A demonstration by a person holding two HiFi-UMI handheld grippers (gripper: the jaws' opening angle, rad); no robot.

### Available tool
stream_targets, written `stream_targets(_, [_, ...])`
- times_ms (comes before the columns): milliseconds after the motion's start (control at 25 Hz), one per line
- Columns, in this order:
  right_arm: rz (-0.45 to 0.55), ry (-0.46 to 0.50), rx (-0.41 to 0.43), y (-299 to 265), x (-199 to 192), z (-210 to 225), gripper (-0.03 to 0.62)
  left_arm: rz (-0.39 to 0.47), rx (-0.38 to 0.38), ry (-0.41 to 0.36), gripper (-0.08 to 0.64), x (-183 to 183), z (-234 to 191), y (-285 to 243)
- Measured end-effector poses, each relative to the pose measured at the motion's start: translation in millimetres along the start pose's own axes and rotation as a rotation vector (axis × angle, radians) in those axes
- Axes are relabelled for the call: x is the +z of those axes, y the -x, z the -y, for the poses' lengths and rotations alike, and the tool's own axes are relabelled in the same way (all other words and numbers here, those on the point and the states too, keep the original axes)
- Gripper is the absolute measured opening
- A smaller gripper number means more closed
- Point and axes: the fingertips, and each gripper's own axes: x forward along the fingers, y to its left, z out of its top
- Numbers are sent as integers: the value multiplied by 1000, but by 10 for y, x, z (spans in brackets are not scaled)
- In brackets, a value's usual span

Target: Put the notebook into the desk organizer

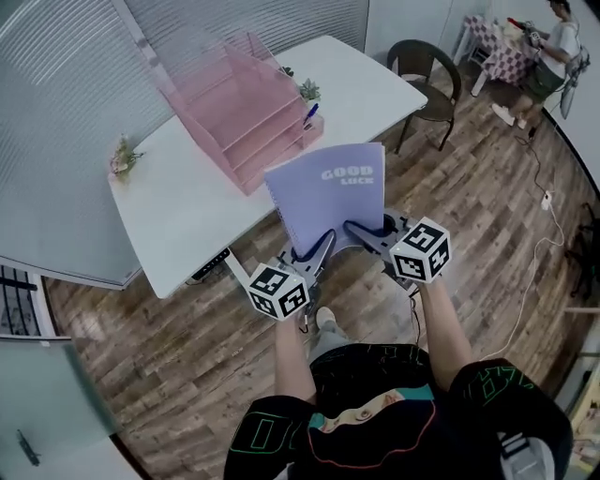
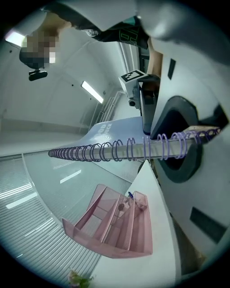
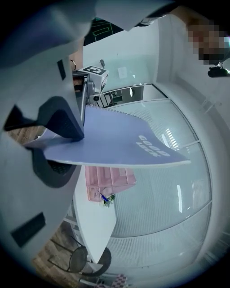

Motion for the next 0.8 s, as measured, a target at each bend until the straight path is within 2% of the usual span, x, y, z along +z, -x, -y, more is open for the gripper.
stream_targets(280, [-66,-8,65,-564,28,196,72,12,43,82,31,39,-555,15])
stream_targets(560, [-127,-27,181,-942,-48,190,73,23,134,153,31,-28,-868,157])
stream_targets(800, [-194,-56,257,-1075,-152,336,74,23,184,230,32,-139,-1009,67])
